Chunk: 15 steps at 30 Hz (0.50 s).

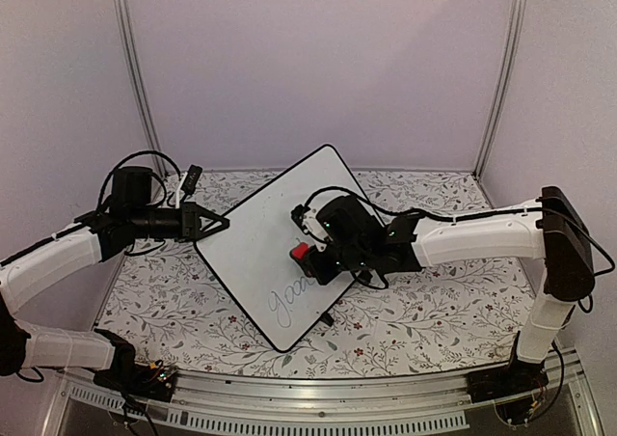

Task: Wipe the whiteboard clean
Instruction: Erase the whiteboard at the center of the board.

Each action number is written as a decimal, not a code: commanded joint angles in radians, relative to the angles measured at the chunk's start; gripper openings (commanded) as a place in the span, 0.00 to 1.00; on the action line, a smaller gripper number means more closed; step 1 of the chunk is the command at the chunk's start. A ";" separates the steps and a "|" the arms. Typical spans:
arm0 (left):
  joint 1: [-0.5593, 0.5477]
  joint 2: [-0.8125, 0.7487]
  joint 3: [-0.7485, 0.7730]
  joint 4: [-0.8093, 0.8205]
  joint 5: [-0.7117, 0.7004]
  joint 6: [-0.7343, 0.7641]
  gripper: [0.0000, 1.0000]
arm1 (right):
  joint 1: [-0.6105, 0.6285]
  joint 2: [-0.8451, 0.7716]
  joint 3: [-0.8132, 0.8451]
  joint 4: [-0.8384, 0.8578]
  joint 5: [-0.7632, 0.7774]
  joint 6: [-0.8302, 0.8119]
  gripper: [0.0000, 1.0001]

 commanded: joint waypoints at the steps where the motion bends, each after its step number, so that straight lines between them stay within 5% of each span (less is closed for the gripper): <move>1: -0.009 -0.003 -0.010 0.020 0.044 0.022 0.00 | -0.014 0.009 -0.018 -0.067 0.009 0.015 0.00; 15: -0.008 -0.009 -0.011 0.021 0.046 0.024 0.00 | -0.027 0.071 0.147 -0.064 0.049 -0.048 0.00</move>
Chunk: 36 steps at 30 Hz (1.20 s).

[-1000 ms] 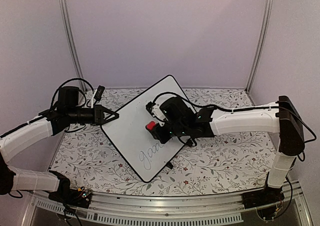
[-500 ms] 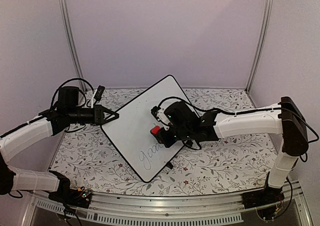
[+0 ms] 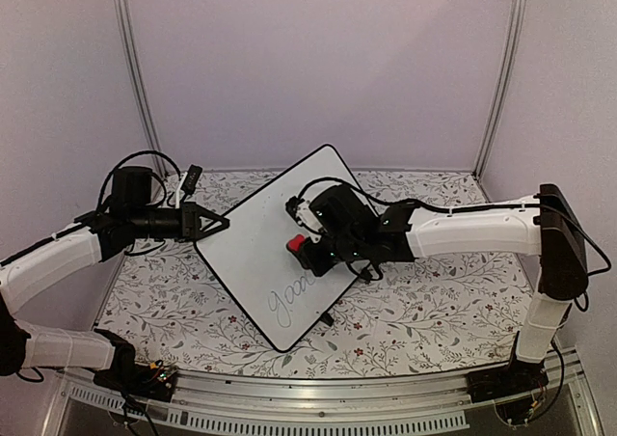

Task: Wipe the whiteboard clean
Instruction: Erase the whiteboard at the center of the board.

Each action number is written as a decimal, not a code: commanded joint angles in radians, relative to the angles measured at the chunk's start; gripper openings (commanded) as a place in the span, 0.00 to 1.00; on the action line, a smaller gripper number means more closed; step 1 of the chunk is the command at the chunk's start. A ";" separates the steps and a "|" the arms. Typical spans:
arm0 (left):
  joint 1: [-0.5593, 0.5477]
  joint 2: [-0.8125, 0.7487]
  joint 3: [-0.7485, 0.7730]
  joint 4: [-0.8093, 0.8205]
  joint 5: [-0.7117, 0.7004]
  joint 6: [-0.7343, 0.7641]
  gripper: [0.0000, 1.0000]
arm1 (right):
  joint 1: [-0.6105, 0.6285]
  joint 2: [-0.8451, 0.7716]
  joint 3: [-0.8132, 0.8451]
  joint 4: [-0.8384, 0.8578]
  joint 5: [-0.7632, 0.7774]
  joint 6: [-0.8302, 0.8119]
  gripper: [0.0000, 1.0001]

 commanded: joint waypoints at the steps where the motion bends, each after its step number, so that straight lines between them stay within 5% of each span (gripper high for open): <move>1: -0.007 -0.009 -0.012 0.020 0.046 0.023 0.00 | -0.026 0.042 0.055 0.017 0.036 -0.025 0.00; 14: -0.008 -0.010 -0.011 0.020 0.049 0.024 0.00 | -0.048 0.050 0.079 0.063 0.048 -0.062 0.00; 36: -0.006 -0.003 -0.011 0.022 0.047 0.023 0.00 | -0.048 -0.054 -0.210 0.095 -0.004 0.008 0.00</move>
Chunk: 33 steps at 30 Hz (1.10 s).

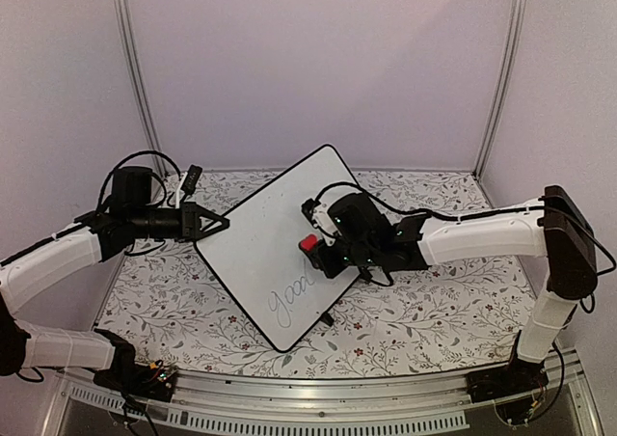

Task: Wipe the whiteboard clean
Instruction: Erase the whiteboard at the center of the board.

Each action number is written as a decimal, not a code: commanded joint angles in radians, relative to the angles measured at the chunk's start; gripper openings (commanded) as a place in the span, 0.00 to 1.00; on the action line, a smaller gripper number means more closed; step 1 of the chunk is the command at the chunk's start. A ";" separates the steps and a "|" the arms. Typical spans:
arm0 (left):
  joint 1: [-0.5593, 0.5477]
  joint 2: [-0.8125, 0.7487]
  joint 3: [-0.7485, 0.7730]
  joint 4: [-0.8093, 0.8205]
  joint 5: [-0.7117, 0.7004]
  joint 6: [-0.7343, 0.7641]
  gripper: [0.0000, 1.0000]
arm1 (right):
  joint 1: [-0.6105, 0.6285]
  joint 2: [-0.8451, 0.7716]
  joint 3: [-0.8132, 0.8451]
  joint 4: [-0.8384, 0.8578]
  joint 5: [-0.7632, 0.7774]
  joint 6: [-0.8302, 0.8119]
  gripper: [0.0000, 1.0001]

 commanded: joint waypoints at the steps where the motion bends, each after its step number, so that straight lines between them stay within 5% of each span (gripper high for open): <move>1: -0.007 -0.002 -0.011 0.022 0.047 0.023 0.00 | -0.007 -0.011 -0.070 -0.067 -0.007 0.022 0.00; 11: -0.007 0.000 -0.010 0.024 0.048 0.022 0.00 | -0.007 -0.040 -0.075 -0.070 -0.001 0.027 0.00; 33: -0.007 -0.006 -0.011 0.023 0.050 0.024 0.00 | -0.029 0.134 0.280 -0.125 0.007 -0.076 0.00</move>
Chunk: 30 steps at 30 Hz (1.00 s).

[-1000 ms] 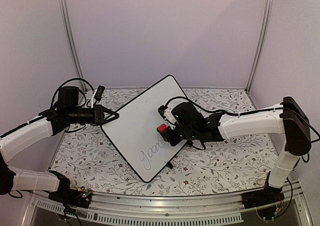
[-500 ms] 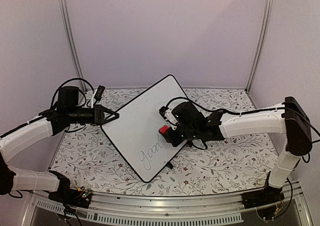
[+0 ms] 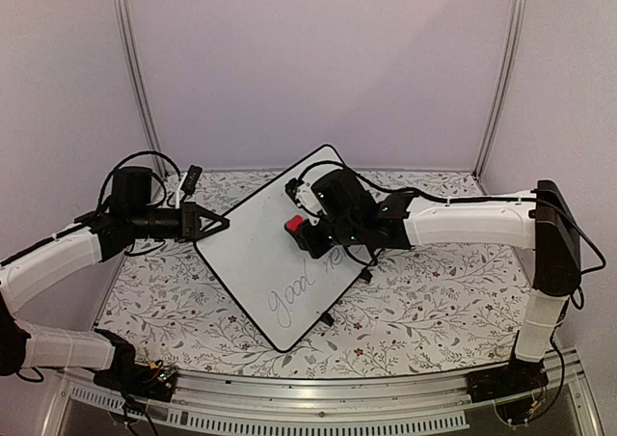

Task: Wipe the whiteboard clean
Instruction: Erase the whiteboard at the center of the board.

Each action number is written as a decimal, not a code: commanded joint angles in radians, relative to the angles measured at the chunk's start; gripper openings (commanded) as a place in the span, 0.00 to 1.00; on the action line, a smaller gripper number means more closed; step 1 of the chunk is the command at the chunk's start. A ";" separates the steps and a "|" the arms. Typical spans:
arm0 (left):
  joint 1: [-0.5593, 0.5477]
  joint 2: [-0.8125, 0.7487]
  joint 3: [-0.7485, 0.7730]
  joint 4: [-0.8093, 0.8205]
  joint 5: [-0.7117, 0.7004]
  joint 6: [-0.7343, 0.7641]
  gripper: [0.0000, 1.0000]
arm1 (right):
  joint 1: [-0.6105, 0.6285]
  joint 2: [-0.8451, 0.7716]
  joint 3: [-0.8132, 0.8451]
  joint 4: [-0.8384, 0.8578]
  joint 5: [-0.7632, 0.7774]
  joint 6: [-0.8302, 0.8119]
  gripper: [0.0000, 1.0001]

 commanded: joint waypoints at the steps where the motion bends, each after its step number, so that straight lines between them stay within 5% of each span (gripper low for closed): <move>1: -0.008 -0.006 -0.009 0.022 0.051 0.027 0.00 | -0.026 0.060 0.069 -0.010 0.001 -0.031 0.00; 30: -0.007 -0.005 -0.011 0.022 0.052 0.027 0.00 | -0.028 -0.106 -0.295 0.064 0.005 0.045 0.00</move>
